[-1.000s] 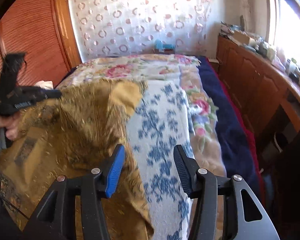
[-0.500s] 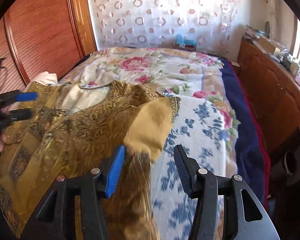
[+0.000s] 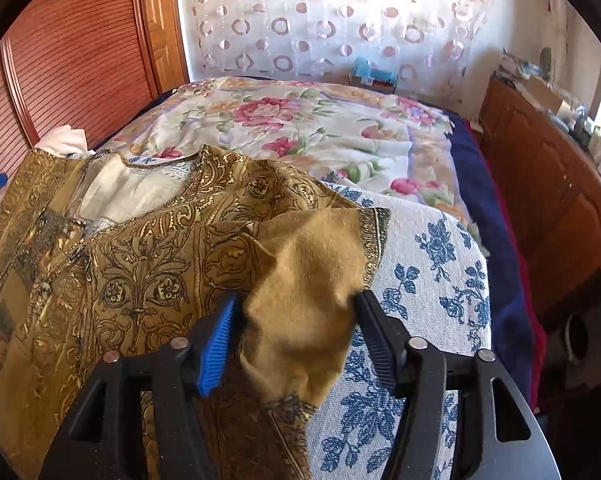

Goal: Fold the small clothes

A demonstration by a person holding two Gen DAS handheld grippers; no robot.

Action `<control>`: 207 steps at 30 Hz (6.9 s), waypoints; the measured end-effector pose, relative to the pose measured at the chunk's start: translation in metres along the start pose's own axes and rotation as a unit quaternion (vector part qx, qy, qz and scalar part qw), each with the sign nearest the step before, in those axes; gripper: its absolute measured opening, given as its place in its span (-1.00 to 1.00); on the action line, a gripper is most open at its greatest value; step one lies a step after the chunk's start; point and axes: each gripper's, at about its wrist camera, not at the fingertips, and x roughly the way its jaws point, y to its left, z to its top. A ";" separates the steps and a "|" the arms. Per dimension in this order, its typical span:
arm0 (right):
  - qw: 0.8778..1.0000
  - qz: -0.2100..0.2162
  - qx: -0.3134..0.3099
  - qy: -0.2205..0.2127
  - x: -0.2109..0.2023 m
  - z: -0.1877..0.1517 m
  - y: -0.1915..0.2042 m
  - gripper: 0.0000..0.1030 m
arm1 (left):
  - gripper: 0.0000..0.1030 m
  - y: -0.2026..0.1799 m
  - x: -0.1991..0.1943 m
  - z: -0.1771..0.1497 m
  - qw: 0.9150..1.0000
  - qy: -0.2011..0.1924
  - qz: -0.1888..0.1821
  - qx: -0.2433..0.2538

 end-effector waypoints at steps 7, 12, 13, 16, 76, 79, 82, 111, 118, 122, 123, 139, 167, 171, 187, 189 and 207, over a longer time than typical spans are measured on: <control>1.000 0.003 0.004 -0.001 -0.002 -0.003 -0.002 0.25 | 0.49 0.038 0.003 0.002 0.998 -0.013 0.050 -0.041; 1.000 0.004 0.004 -0.001 -0.002 -0.003 -0.003 0.27 | 0.17 0.053 0.008 0.000 0.997 -0.023 0.037 -0.065; 1.000 0.003 0.004 -0.001 -0.002 -0.003 -0.003 0.27 | 0.11 0.055 0.007 -0.002 0.997 -0.024 0.036 -0.067; 1.000 0.003 0.003 -0.002 -0.002 -0.003 -0.004 0.27 | -0.02 0.050 0.002 0.001 0.997 -0.040 0.028 -0.062; 0.999 0.023 0.036 0.020 0.015 0.019 -0.023 -0.07 | -0.93 0.023 -0.032 0.004 0.996 -0.075 0.022 -0.030; 0.999 0.034 0.030 0.021 0.013 0.020 -0.023 -0.59 | -0.93 0.017 -0.044 0.002 0.996 -0.084 0.014 -0.026; 0.999 0.044 0.025 0.009 0.003 0.020 -0.020 -0.81 | -0.94 0.013 -0.058 -0.001 0.995 -0.096 0.006 -0.028; 0.985 0.031 0.023 -0.168 -0.250 -0.181 0.063 -0.85 | -0.94 0.022 -0.193 -0.148 0.983 -0.165 0.001 -0.081; 0.987 0.035 0.051 -0.147 -0.280 -0.251 0.066 -0.85 | -0.94 0.035 -0.199 -0.191 0.984 -0.140 0.004 -0.112; 0.992 0.024 0.033 -0.115 -0.287 -0.270 0.076 -0.85 | -0.94 0.024 -0.192 -0.196 0.989 -0.119 0.026 -0.081; 0.993 0.026 0.028 -0.108 -0.288 -0.274 0.078 -0.85 | -0.94 0.024 -0.189 -0.198 0.990 -0.113 0.024 -0.080; 0.993 0.015 0.025 -0.114 -0.303 -0.248 0.078 -0.33 | -0.12 0.025 -0.214 -0.211 0.990 -0.126 0.022 -0.052; 0.996 -0.024 0.063 -0.055 -0.209 -0.192 0.046 0.22 | 0.51 0.028 -0.194 -0.183 0.990 -0.119 0.040 -0.058; 0.996 -0.027 0.083 -0.031 -0.197 -0.196 0.040 0.22 | 0.51 0.032 -0.186 -0.182 0.991 -0.109 0.035 -0.066; 0.995 -0.043 0.090 -0.029 -0.179 -0.201 0.042 0.31 | 0.51 0.051 -0.101 -0.126 0.999 0.013 -0.011 -0.038; 0.995 -0.041 0.091 -0.030 -0.179 -0.202 0.041 0.32 | 0.45 0.046 -0.086 -0.127 0.999 0.038 -0.020 -0.028; 0.997 -0.015 0.068 -0.022 -0.185 -0.205 0.048 -0.44 | -0.79 0.011 -0.079 -0.156 0.996 0.066 -0.058 0.001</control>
